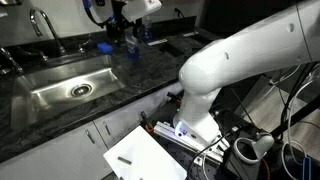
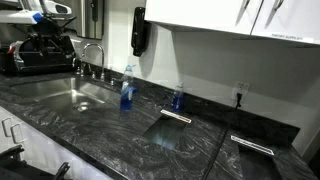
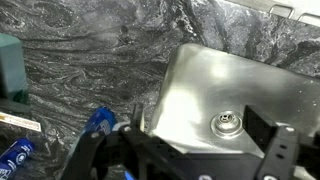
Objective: Move the faucet handle on the right to the left
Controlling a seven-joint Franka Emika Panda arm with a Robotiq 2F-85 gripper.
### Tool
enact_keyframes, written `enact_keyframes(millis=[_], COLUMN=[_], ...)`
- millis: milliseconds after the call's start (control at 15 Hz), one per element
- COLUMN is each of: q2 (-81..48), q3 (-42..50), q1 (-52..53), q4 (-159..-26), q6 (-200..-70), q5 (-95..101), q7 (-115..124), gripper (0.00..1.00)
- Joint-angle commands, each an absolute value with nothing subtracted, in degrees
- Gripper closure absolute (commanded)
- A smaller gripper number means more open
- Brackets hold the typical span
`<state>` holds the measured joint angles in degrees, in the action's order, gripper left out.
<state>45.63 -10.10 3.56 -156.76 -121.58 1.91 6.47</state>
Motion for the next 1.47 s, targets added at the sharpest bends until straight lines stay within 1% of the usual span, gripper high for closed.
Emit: enact_keyframes(millis=[0,733,1133,1400], q2=[45.5,44.9,42.6,38.4], q3=[-9.6,-9.7,-12.5,-15.7], q1=[4.1,3.3,0.7,-1.1], q4=[-156.6,-156.3,-155.5,-155.1], q6=[-121.4,-121.9,-124.5,-133.4], q5=[2.4,2.0,0.0,-2.9], q7=[6.8,8.5,23.6,36.7], gripper=[0.00,0.00,0.00,0.00])
